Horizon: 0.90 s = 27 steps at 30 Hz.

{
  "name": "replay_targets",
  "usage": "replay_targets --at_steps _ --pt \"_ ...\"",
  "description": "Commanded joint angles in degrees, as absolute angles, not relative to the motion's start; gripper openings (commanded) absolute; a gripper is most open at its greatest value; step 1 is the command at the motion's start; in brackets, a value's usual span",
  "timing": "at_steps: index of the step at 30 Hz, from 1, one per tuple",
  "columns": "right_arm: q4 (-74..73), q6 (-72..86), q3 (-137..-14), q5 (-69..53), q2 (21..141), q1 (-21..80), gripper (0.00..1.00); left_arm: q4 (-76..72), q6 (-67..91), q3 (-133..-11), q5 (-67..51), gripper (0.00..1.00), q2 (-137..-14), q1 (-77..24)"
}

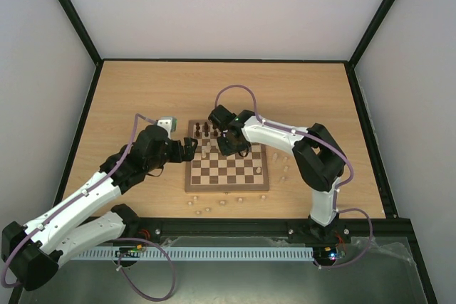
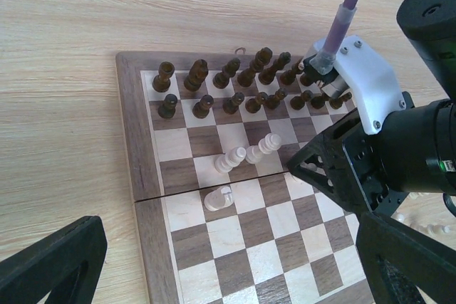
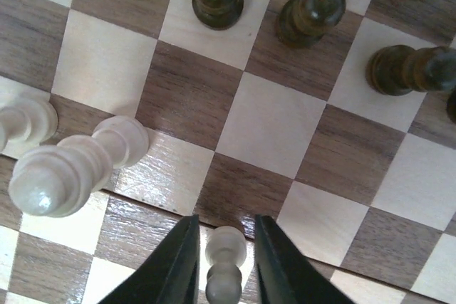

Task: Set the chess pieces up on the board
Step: Pick up the chess piece from the chessboard.

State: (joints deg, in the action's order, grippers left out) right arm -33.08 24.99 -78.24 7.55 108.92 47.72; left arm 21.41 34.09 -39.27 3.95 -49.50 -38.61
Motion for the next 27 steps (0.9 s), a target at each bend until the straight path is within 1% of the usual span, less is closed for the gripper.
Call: replay_targets --at_steps 1,4,6,15,27 --pt "-35.34 24.87 -79.35 7.60 109.49 48.07 0.18 21.55 33.84 -39.18 4.66 0.99 -49.28 -38.76" --pt "-35.60 24.92 -79.16 7.64 108.76 48.05 0.10 21.50 33.81 -39.22 4.66 0.99 -49.59 -38.76" --pt "-35.90 24.96 -78.97 7.59 107.75 48.03 0.09 21.49 33.80 -39.22 4.66 0.99 -49.66 -38.75" --pt "-38.11 25.66 -75.90 7.95 100.67 48.52 0.08 21.06 33.71 -39.38 4.72 0.99 -50.81 -38.67" --pt "-37.21 28.29 -63.93 7.64 91.60 50.10 0.09 20.82 34.14 -39.98 4.92 0.99 -51.99 -38.67"
